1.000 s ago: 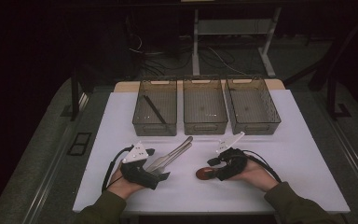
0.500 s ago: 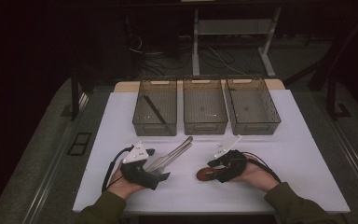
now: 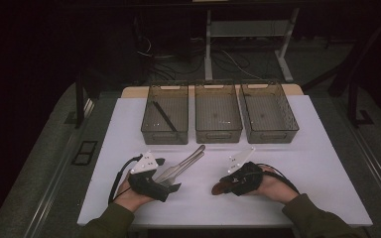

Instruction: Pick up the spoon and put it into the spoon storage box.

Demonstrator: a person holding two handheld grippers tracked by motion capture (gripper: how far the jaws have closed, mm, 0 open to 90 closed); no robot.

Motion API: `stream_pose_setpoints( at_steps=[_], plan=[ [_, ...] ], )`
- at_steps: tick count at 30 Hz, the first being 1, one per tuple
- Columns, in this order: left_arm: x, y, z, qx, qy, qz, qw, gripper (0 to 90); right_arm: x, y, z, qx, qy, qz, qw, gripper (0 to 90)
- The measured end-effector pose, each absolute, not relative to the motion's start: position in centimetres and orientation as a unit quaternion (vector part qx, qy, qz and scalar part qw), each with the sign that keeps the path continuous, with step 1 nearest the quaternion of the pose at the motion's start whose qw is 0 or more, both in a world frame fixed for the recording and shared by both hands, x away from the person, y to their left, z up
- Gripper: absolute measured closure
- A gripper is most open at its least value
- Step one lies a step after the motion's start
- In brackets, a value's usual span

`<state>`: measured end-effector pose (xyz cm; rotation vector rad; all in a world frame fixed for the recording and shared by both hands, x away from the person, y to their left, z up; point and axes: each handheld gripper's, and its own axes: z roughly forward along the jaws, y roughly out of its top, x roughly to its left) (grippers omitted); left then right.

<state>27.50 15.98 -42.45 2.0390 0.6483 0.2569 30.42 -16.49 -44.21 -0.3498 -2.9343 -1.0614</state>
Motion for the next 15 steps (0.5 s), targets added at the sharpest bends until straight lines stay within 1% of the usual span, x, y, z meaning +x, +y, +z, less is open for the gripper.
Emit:
stream_pose_setpoints(
  at_steps=[15],
  plan=[
    [27.45,15.97,-42.39,0.833,0.264,0.107,0.474,0.0,30.13,-16.40,-44.09,-0.103,-0.938,-0.331,0.005,75.8]
  ],
)
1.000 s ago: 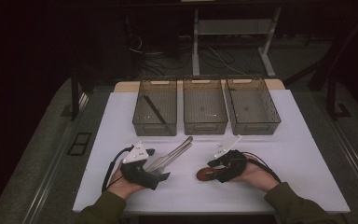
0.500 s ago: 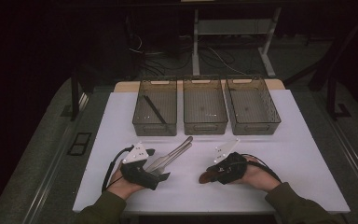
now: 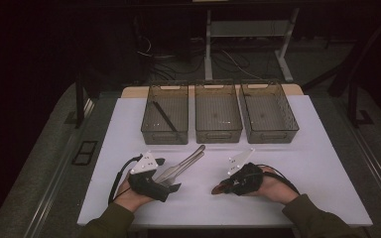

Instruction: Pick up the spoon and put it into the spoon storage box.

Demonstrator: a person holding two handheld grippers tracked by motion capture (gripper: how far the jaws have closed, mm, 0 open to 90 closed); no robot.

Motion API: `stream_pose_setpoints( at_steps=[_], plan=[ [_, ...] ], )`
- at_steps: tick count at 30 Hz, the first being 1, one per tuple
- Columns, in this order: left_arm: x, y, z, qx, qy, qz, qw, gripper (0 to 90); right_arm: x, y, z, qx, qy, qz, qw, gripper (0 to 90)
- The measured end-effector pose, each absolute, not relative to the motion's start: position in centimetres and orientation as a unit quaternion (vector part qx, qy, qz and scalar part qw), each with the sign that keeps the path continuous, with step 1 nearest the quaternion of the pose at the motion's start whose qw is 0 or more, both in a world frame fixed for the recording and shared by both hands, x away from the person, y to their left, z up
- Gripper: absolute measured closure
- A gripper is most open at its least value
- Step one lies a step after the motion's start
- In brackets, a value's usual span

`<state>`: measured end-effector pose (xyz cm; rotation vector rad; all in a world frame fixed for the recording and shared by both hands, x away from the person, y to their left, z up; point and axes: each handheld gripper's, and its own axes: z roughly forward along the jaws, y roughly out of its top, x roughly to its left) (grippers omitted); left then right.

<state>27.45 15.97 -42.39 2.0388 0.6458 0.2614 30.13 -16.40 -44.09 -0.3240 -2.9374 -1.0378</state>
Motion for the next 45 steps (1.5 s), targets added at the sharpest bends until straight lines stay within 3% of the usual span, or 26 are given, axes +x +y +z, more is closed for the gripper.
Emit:
stream_pose_setpoints(
  at_steps=[8,45],
  plan=[
    [27.5,16.0,-42.4,0.833,0.265,0.107,0.474,0.0,30.2,-16.4,-44.0,-0.108,-0.938,-0.329,0.005,80.7],
    [27.6,16.0,-42.5,0.831,0.265,0.102,0.478,0.0,31.2,-19.0,-41.5,-0.216,-0.898,-0.382,-0.015,81.2]
  ],
)
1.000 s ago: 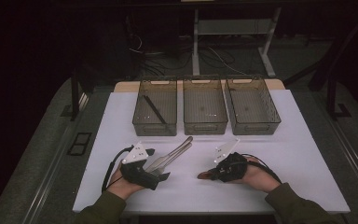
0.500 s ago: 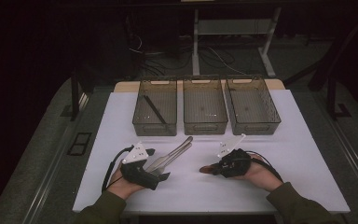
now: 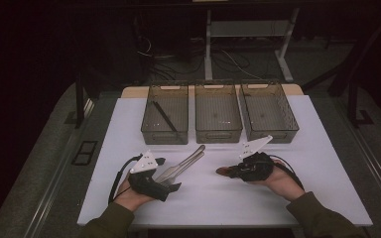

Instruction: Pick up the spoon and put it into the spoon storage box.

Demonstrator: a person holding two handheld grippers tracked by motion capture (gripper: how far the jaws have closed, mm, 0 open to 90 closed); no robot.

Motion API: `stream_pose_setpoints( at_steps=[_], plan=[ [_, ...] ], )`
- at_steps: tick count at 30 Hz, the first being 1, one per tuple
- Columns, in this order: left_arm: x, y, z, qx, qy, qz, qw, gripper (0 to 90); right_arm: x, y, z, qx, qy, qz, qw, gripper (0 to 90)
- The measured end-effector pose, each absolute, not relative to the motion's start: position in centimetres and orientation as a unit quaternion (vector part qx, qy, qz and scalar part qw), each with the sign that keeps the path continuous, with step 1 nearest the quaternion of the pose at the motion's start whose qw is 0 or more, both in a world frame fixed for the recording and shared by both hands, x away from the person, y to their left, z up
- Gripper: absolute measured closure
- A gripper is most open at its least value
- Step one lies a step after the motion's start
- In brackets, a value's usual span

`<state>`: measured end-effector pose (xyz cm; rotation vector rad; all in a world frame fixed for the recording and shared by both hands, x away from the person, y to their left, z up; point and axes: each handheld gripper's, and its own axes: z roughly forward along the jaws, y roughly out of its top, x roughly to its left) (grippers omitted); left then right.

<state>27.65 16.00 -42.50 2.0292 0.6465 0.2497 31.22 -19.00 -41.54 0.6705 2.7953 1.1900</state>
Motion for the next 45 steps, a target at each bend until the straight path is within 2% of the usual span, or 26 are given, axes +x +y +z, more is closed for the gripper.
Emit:
stream_pose_setpoints(
  at_steps=[20,45],
  plan=[
    [27.6,16.0,-42.5,0.832,0.264,0.105,0.477,0.0,32.9,-20.7,-39.6,0.266,0.867,0.418,0.046,81.2],
    [27.6,15.9,-42.4,0.832,0.264,0.104,0.476,0.0,36.2,-19.6,-37.6,0.301,0.845,0.437,0.065,81.2]
  ],
)
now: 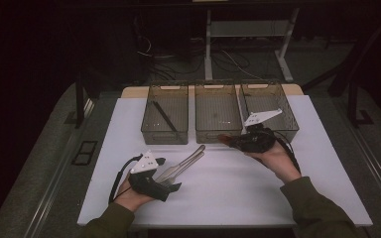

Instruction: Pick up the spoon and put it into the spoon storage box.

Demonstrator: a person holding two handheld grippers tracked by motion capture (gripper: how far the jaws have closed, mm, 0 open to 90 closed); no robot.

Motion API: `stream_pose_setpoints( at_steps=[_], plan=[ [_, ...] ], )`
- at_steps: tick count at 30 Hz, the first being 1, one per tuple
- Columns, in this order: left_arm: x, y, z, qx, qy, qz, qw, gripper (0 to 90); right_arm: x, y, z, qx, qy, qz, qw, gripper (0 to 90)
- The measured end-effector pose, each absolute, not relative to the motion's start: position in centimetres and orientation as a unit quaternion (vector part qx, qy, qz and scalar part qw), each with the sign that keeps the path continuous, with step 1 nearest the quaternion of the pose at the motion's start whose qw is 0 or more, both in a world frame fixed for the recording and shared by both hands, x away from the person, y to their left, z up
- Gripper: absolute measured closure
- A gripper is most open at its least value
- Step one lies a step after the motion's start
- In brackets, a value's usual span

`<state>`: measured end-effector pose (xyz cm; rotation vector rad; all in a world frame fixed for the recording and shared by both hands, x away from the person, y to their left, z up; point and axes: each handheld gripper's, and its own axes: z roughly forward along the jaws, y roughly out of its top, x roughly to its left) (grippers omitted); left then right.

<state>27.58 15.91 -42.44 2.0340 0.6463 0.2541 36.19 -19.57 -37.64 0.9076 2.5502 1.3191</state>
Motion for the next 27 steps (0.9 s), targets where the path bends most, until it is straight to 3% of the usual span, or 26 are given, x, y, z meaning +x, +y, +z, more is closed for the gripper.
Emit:
stream_pose_setpoints(
  at_steps=[27],
  plan=[
    [27.5,16.0,-42.3,0.826,0.265,0.103,0.486,0.0,43.4,-16.9,-34.7,0.352,0.832,0.424,0.073,81.2]
  ],
)
